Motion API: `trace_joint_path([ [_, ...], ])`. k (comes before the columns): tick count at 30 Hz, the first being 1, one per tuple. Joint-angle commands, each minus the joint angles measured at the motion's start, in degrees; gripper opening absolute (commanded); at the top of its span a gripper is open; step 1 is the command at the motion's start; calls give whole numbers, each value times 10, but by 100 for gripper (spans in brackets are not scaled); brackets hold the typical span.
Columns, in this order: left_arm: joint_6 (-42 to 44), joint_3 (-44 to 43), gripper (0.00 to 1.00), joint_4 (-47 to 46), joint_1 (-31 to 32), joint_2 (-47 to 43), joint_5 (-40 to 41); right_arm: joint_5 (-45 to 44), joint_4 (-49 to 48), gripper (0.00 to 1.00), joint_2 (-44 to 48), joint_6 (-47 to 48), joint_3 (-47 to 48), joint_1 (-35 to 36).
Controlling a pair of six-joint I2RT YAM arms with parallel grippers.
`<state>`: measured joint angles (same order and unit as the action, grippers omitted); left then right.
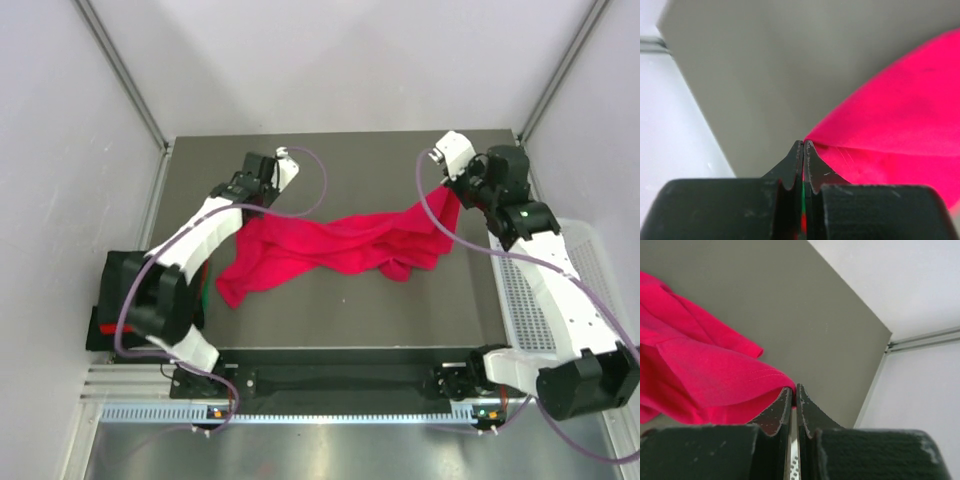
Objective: Fold and stack the t-shirts
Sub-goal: Flatten the tshirt out
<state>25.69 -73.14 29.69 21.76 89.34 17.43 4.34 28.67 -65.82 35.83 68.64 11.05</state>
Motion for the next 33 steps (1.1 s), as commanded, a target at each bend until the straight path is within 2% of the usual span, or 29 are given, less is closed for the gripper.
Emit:
trace_joint_path([
  [1, -17, -127, 0, -90, -62, 126, -2, -3, -64, 0, -54, -8, 45, -13],
  [4, -64, -259, 1, -73, -90, 224, 36, -10, -76, 0, -114, -17, 77, -12],
  [5, -74, -273, 12, -66, -91, 234, 58, -10, -75, 0, -126, -26, 94, -13],
  [6, -82, -276, 18, -70, -91, 235, 62, -9, -73, 0, -144, -27, 100, -13],
  [9, -101, -211, 40, -93, -91, 196, 54, -3, -71, 0, -157, -32, 98, -13],
  [11, -109, -149, 44, -81, -95, 160, 26, 2, -83, 0, -151, -35, 78, -13],
  [13, -135, -114, 53, -49, -103, 145, -26, 5, -94, 0, -145, -38, 64, -13],
  [16, -156, -125, 51, 9, -123, 171, -103, 11, -100, 0, -148, -44, 49, -12],
  [21, -166, -168, 44, 31, -132, 238, -110, 23, -104, 0, -157, -58, 41, -10],
  [25, -172, -219, 29, 54, -136, 294, -118, 23, -103, 0, -157, -58, 36, -5],
  [33, -180, -226, 29, 57, -137, 326, -127, 23, -103, 0, -158, -46, 26, -5],
])
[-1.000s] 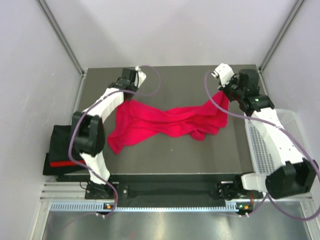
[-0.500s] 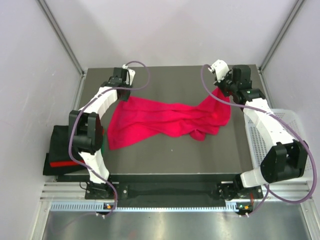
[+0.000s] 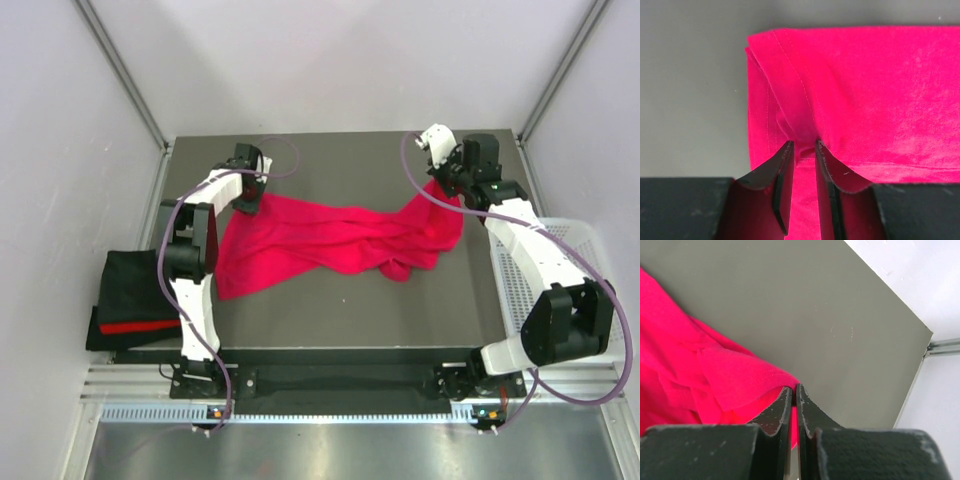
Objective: Fold and stack the t-shirts
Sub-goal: Flatten the tshirt out
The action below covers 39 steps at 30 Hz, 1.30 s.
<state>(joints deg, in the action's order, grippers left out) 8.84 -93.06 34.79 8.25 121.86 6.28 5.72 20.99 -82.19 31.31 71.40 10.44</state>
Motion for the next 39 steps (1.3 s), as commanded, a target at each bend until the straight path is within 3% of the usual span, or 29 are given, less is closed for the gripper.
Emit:
trace_joint_path([
  [1, -11, -27, 29, 7, -2, 3, -15, 8, -28, 0, 5, -1, -3, 1],
  [8, -14, -22, 25, 25, -2, 2, -24, 11, -32, 0, 2, -4, -7, 1],
  [16, -5, -7, 38, 27, -2, -2, -3, 17, -33, 0, -1, -8, -12, 2],
  [27, -12, -14, 11, 41, -2, 11, -22, 11, -38, 0, 6, -1, -24, 1],
  [30, -11, -10, 10, 41, -2, 7, -17, 11, -39, 0, 5, -1, -25, 2],
  [31, -11, -9, 13, 41, -3, 7, -15, 11, -39, 0, 5, -2, -26, 1],
  [34, -13, -7, 35, 45, -3, 6, -10, 12, -41, 0, 1, -5, -25, 1],
  [39, -15, 1, 38, 48, -6, 0, -22, 15, -42, 0, -1, -7, -26, 2],
])
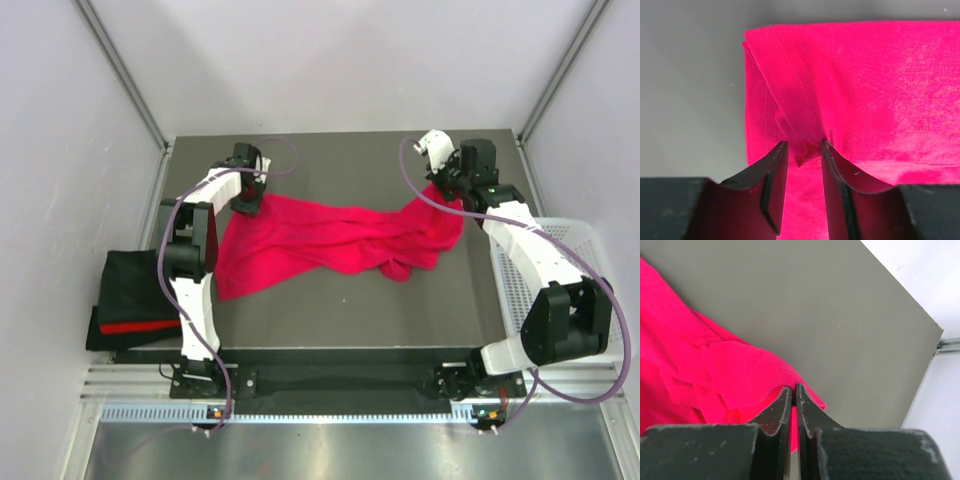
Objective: Fold and stack the t-shirts
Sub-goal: Flatten the tshirt out
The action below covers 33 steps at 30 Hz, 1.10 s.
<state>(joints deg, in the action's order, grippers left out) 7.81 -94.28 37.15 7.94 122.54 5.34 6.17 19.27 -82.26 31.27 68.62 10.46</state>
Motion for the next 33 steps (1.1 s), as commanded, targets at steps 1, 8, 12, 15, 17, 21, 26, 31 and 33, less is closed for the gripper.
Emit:
trace_joint_path([
  [1, -5, 13, 38, 24, -5, -8, -17, 10, -24, 0, 0, -6, 2, 0],
  [8, -7, 6, 24, 38, -5, 9, -47, 9, -24, 0, -1, -3, -2, 1],
  [12, -8, 7, 9, 42, -6, 7, -47, 7, -27, 0, -2, -2, -2, 1],
  [15, -6, 2, 1, 50, -6, 1, -48, 3, -27, 0, -2, -2, 1, 1],
  [17, -4, -13, 0, 71, -7, -8, -47, -3, -27, 0, 0, -2, 5, 1],
  [21, 6, -37, 0, 97, -11, -50, -42, -27, -35, 0, 24, -6, 31, -12],
  [26, 30, -53, 0, 86, -13, -153, -13, -30, -21, 0, 64, -21, 85, -52],
  [31, 37, -59, 0, 80, -13, -243, -7, -31, -14, 0, 112, -24, 114, -90],
  [33, 39, -57, 0, 72, -13, -286, -10, -36, -14, 0, 140, -24, 118, -98],
])
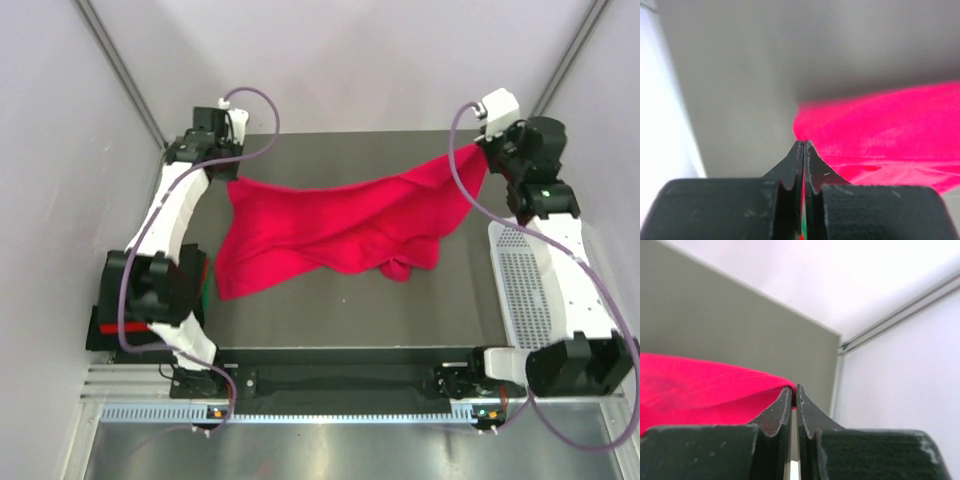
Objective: Fold and stack the t-shirts
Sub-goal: Flatten the tshirt out
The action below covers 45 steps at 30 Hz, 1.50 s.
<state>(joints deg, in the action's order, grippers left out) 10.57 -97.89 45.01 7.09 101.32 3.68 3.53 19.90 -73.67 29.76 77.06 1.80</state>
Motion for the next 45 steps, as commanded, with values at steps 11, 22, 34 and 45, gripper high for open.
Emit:
trace_joint_path([
  [11, 24, -64, 0, -14, -4, -255, 4, -14, 56, 0, 176, 11, 104, -14],
  [22, 18, -94, 0, 14, -4, -384, -2, -5, 158, 0, 270, 22, 200, -14],
  [34, -2, 81, 47, 43, 65, -200, -231, 25, 197, 0, 302, 30, 48, -14],
  [45, -37, -172, 39, 116, 209, 200, -349, 14, 196, 0, 303, 36, -36, -14],
])
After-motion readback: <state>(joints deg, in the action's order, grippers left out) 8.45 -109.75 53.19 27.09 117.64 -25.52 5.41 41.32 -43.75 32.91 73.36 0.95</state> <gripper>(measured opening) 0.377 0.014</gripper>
